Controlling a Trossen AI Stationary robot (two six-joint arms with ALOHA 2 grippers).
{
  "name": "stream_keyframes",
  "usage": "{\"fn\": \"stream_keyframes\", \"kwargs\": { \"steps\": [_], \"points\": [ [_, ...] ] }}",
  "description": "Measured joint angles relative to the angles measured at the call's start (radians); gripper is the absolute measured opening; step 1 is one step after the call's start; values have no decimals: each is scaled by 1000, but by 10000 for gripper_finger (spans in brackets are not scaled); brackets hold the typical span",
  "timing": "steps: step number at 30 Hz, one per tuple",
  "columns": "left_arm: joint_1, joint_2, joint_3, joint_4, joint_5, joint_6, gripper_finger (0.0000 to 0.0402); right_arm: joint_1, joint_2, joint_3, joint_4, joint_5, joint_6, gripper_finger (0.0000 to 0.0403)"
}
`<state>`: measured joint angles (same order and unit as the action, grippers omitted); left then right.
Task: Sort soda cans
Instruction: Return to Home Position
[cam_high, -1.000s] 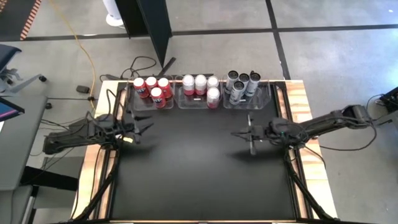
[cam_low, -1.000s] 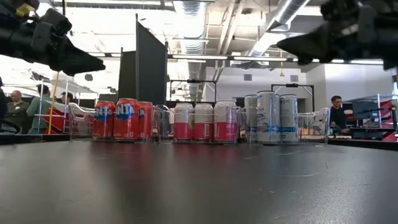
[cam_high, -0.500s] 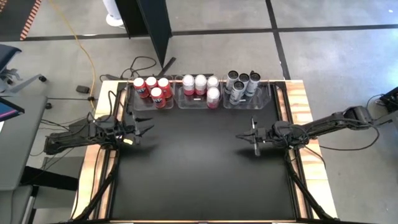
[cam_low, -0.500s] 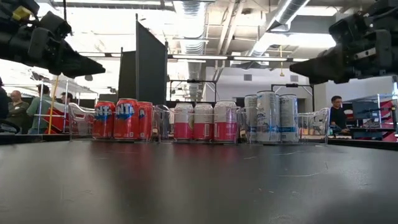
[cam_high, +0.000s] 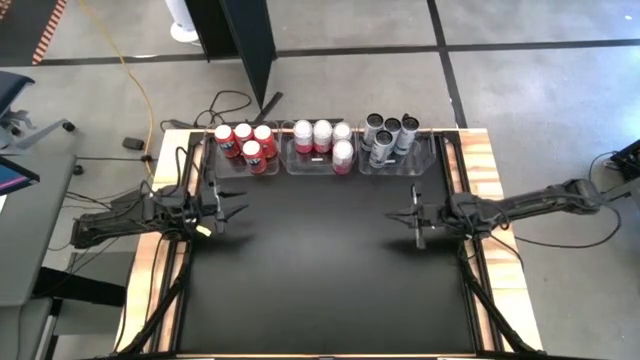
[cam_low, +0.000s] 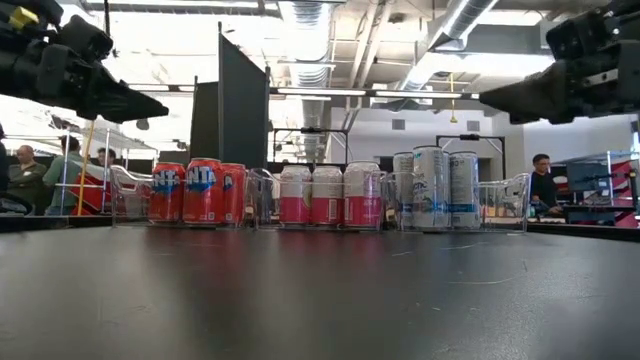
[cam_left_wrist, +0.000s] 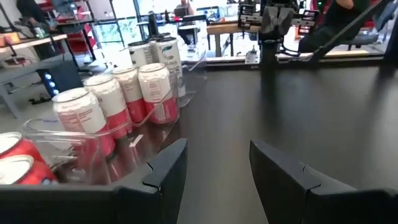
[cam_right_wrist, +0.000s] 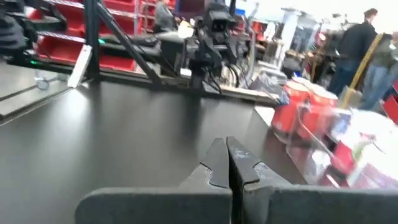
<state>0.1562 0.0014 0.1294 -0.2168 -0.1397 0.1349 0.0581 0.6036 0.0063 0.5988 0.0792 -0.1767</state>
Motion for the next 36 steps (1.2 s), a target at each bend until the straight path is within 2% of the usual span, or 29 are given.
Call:
{"fn": "stream_keyframes", "kwargs": {
  "steps": [9, 12, 16, 23, 36],
  "points": [
    [0, 0, 3, 27, 5, 21, 169, 52, -351, 0, -342, 37, -11, 0],
    [0, 0, 3, 36, 26, 5, 169, 66, -461, 0, -477, 79, 0, 0],
    [0, 0, -36, 96, 77, -7, 169, 78, -596, -1, -547, 92, -10, 0],
    [-2, 3, -107, 236, 125, -62, 169, 97, -584, -1, -550, 86, -18, 0],
    [-2, 3, -120, 248, 104, -94, 169, 77, -584, -2, -551, 85, 74, 10]
  ]
}}
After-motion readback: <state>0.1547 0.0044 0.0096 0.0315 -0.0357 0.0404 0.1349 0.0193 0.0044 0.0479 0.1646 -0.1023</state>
